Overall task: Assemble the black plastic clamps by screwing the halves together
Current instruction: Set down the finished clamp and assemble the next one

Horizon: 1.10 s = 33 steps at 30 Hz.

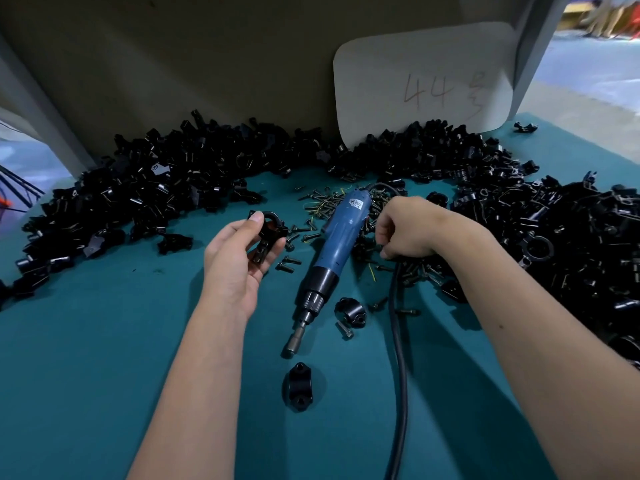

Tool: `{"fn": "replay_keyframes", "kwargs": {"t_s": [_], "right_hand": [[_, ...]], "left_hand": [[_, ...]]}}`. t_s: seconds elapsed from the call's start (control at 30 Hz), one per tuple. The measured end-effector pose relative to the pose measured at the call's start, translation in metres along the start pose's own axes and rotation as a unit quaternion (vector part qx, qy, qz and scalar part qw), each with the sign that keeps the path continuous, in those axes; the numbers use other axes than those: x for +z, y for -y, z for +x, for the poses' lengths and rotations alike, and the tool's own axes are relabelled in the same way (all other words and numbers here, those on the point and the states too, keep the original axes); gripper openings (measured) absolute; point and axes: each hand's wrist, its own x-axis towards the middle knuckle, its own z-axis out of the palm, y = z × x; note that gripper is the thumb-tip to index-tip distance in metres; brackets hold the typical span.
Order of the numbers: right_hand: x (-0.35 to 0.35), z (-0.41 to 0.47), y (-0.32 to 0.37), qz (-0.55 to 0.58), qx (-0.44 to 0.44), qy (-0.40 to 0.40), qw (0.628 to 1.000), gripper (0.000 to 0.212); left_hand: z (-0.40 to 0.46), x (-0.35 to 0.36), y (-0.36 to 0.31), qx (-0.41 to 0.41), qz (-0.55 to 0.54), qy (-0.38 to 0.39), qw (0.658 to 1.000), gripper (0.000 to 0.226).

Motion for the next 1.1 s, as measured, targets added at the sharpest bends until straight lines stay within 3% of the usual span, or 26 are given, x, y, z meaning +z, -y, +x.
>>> {"fn": "replay_keyframes", "kwargs": {"t_s": [0.17,0.33,0.4,0.53,0.67,0.77,0.97,1.1], "right_hand": [[-0.003,0.0,-0.003,0.151,0.028,-0.14,0.978,0.01],[0.001,0.003,0.045,0.235,-0.091,-0.172,0.952,0.02],[0.01,0.004,0.069,0.304,-0.129,-0.176,0.927,0.009],[0.029,0.01,0.097,0.477,-0.173,-0.181,0.843,0.002],[0.042,0.017,0.103,0.492,-0.192,-0.212,0.822,0.009],[0.047,0.019,0.103,0.477,-0.203,-0.202,0.831,0.009],[0.047,0.022,0.097,0.534,-0.213,-0.221,0.788,0.008],[0.048,0.022,0.095,0.503,-0.225,-0.207,0.809,0.006]], "left_hand": [[0.002,-0.003,-0.003,0.006,-0.004,-0.006,1.0,0.014],[0.005,-0.011,-0.006,0.019,0.007,-0.027,0.999,0.012],[0.007,-0.016,-0.007,0.034,0.029,-0.017,0.999,0.012],[0.007,-0.023,-0.01,0.07,0.095,0.068,0.991,0.001],[0.008,-0.026,-0.011,0.095,0.121,0.122,0.981,0.014],[0.008,-0.026,-0.008,0.102,0.134,0.154,0.973,0.016],[0.009,-0.025,-0.006,0.092,0.103,0.137,0.981,0.021],[0.01,-0.026,-0.007,0.088,0.098,0.135,0.982,0.024]]}}
